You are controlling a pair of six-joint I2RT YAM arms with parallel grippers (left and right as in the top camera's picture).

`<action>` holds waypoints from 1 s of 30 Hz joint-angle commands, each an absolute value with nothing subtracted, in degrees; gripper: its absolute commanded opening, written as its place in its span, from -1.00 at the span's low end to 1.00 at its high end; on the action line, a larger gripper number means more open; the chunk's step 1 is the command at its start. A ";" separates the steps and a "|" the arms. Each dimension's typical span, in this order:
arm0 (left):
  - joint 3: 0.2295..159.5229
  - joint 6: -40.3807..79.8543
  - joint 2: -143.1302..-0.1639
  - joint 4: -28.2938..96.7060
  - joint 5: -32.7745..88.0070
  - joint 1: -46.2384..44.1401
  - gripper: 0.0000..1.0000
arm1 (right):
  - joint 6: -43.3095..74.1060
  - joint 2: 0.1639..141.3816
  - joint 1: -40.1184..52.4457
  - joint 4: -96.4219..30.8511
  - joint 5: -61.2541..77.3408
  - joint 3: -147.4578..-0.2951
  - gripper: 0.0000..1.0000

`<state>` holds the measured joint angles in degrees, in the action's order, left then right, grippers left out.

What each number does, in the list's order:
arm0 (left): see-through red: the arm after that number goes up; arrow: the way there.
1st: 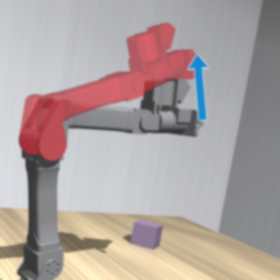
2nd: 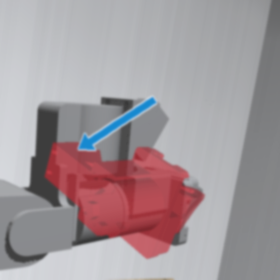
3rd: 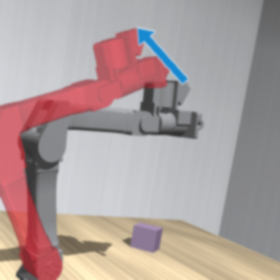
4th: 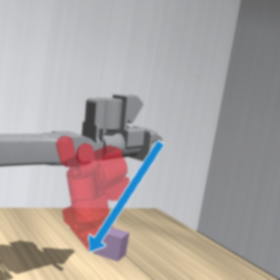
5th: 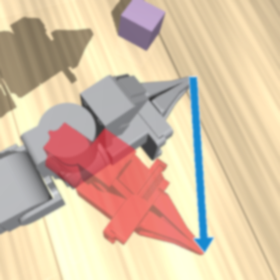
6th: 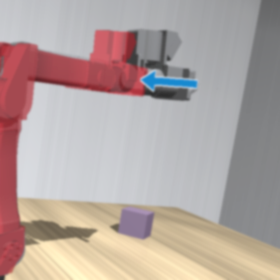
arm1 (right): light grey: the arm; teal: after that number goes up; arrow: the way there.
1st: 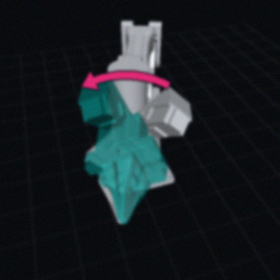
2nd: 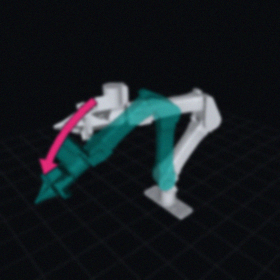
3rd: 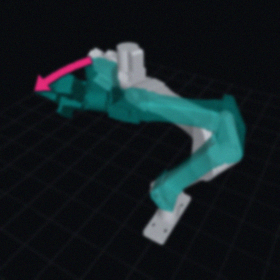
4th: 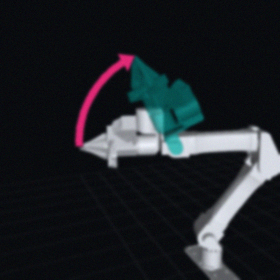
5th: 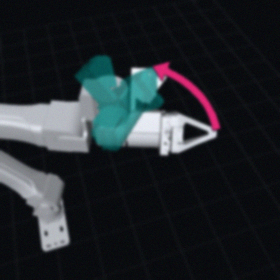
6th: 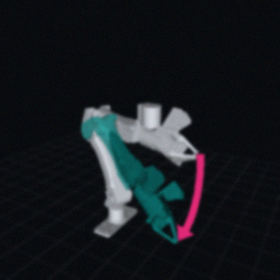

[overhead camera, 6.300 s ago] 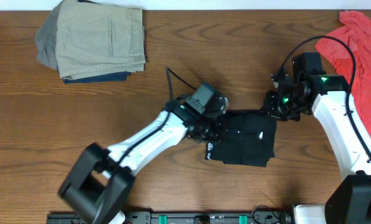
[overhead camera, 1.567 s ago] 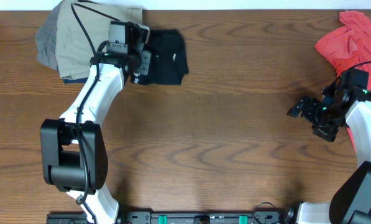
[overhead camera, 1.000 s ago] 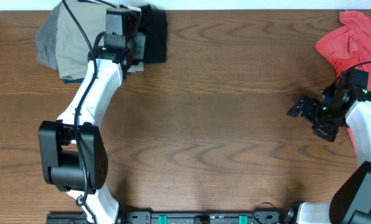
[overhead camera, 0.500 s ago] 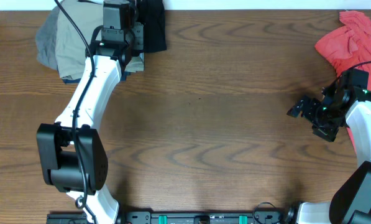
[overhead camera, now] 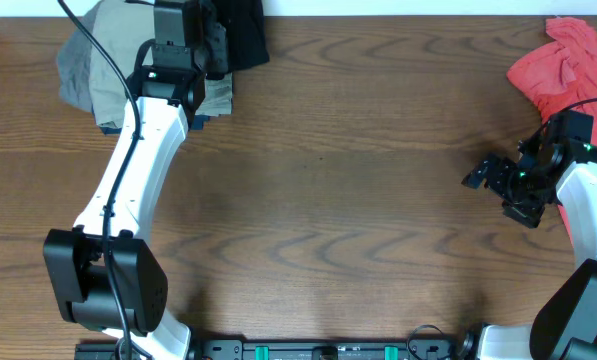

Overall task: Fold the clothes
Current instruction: 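Carry the folded black shirt with the left gripper to the khaki trousers, then lower the black shirt onto the trouser stack and open the left gripper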

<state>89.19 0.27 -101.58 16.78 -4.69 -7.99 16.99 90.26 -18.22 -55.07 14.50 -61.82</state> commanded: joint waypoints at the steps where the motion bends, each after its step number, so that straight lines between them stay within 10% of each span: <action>1: 90.98 1.39 -101.65 16.36 -4.99 -7.81 -0.89 | 17.32 90.00 -18.46 -55.09 14.35 -62.67 0.99; 18: 90.98 0.91 -112.86 15.49 -5.21 8.21 -0.85 | 17.32 90.00 -18.46 -55.07 14.35 -62.67 0.99; 24: 90.98 0.97 -114.19 14.70 -5.19 14.81 -0.38 | 17.32 90.00 -18.46 -55.07 14.35 -62.67 0.99; 28: 90.98 0.97 -113.91 14.70 -5.19 16.58 0.82 | 17.32 90.00 -18.46 -55.09 14.35 -62.67 0.99; 30: 90.98 1.10 -113.30 14.90 -5.06 16.51 0.96 | 17.30 90.00 -18.46 -55.07 14.35 -62.67 0.98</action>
<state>89.38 0.75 -114.48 14.90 -4.49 16.86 16.99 90.26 -18.22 -55.07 14.50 -61.82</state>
